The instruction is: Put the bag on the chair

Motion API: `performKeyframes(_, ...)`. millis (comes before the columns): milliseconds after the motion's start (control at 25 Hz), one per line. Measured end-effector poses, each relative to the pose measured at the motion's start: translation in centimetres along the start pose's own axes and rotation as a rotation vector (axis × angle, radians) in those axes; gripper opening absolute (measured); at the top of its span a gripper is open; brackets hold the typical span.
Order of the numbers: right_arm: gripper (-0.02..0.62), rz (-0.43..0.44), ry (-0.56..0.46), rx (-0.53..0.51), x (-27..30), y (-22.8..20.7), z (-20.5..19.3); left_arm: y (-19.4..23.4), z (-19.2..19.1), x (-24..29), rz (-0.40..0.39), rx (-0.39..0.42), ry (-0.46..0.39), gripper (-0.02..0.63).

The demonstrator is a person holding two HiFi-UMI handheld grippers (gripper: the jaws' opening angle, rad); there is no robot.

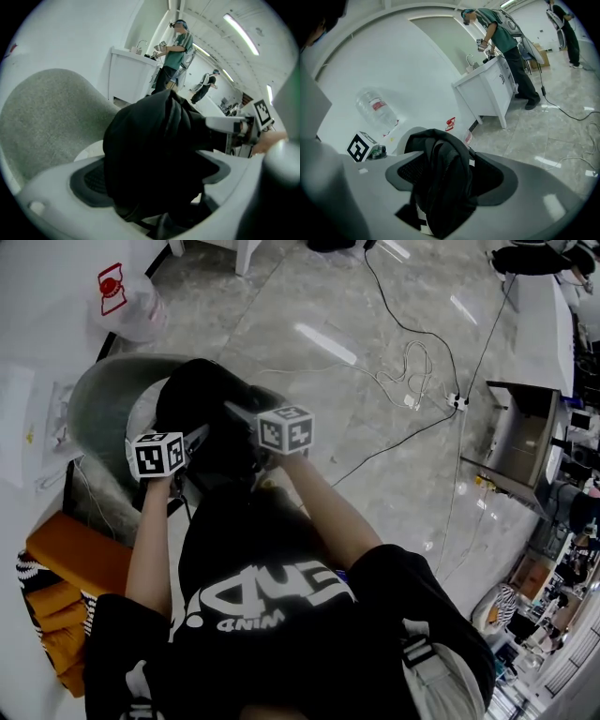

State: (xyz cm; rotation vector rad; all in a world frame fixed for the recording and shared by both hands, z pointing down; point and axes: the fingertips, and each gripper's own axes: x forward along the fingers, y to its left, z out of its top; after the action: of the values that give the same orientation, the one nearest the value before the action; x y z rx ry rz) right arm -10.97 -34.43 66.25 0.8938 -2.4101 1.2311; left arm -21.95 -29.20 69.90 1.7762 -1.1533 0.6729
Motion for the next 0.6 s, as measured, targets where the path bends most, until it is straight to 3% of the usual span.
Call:
performKeyframes(240, 0.334, 0.042, -0.028, -0.049, -3.6, 2.7, 1.1, -2.0, 1.2, -4.5, 0.034, 0.032, -0.082, 0.563)
performKeyframes(600, 0.334, 0.113, -0.053, -0.142, -8.4, 8.5, 0.9, -6.5, 2.7, -11.3, 0.007, 0.096, -0.202, 0.561)
